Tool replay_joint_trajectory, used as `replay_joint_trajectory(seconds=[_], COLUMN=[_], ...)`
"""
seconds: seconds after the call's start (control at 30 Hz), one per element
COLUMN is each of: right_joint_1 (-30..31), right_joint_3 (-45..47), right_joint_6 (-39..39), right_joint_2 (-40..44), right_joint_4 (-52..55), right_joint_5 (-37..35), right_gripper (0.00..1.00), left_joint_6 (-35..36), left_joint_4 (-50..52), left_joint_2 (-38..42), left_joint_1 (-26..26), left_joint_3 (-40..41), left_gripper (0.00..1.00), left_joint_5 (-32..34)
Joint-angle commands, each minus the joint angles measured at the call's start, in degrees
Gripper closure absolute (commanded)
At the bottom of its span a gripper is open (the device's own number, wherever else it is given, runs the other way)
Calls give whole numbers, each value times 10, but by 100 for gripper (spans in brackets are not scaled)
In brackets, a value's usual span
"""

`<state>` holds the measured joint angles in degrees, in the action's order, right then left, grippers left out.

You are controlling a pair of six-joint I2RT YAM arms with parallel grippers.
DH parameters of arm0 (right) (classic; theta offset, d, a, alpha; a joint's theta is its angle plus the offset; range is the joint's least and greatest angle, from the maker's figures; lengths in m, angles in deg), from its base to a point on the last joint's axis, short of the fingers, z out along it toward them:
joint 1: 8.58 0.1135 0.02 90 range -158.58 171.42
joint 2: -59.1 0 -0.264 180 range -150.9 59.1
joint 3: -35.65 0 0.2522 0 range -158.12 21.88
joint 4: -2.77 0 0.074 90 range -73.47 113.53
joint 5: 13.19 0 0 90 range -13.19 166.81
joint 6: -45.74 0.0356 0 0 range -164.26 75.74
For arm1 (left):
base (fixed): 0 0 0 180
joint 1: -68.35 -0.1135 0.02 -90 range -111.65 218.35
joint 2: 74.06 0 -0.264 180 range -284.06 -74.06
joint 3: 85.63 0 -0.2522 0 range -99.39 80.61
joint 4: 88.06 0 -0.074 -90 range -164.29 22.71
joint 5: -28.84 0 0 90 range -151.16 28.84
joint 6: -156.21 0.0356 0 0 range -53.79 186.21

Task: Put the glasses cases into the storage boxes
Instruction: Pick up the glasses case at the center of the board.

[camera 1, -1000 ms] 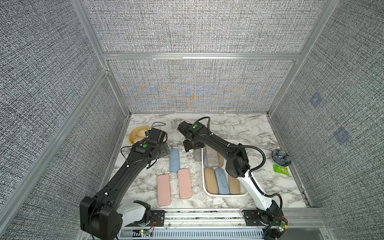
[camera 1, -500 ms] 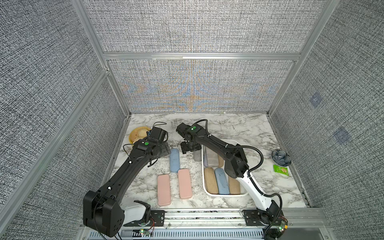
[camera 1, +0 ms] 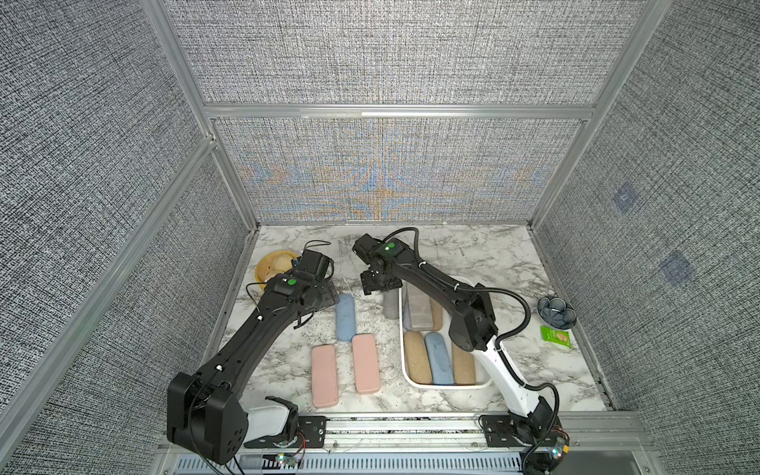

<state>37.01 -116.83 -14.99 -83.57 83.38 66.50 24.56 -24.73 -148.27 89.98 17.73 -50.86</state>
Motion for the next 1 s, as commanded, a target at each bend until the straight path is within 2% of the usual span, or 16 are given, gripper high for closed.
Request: replay_joint_trajectory(seconds=[0.0, 0.17, 0.3, 0.43, 0.57, 0.63, 0.87, 0.93, 0.97], right_joint_1=[0, -1, 10, 22, 37, 38, 36, 35, 35], right_joint_3=[-13, -54, -7, 35, 78, 76, 46, 66, 74], right_joint_6=[-17, -18, -12, 0, 3, 2, -29, -47, -68], right_joint_2=[-19, -54, -35, -6, 35, 48, 63, 63, 62], right_joint_4=[9, 34, 5, -12, -34, -29, 21, 16, 10], right_joint_5=[-17, -13, 41, 134, 163, 150, 39, 37, 62], right_gripper=[24, 24, 24, 25, 25, 25, 25, 25, 25], left_joint_6=[0, 2, 2, 2, 3, 2, -2, -1, 0], left_joint_4=[2, 5, 4, 0, -3, -3, -6, -5, -4], left_joint_2=[-3, -3, -5, -13, -23, -26, -25, -25, -24], left_joint_1=[0, 0, -1, -2, -2, -3, -3, -3, -3], left_joint_3=[0, 2, 0, -3, -12, -15, -10, -8, -9], left_gripper=[12, 12, 12, 12, 12, 12, 12, 12, 12], left_joint_5=[-5, -3, 0, 3, 3, 4, -5, -5, -5])
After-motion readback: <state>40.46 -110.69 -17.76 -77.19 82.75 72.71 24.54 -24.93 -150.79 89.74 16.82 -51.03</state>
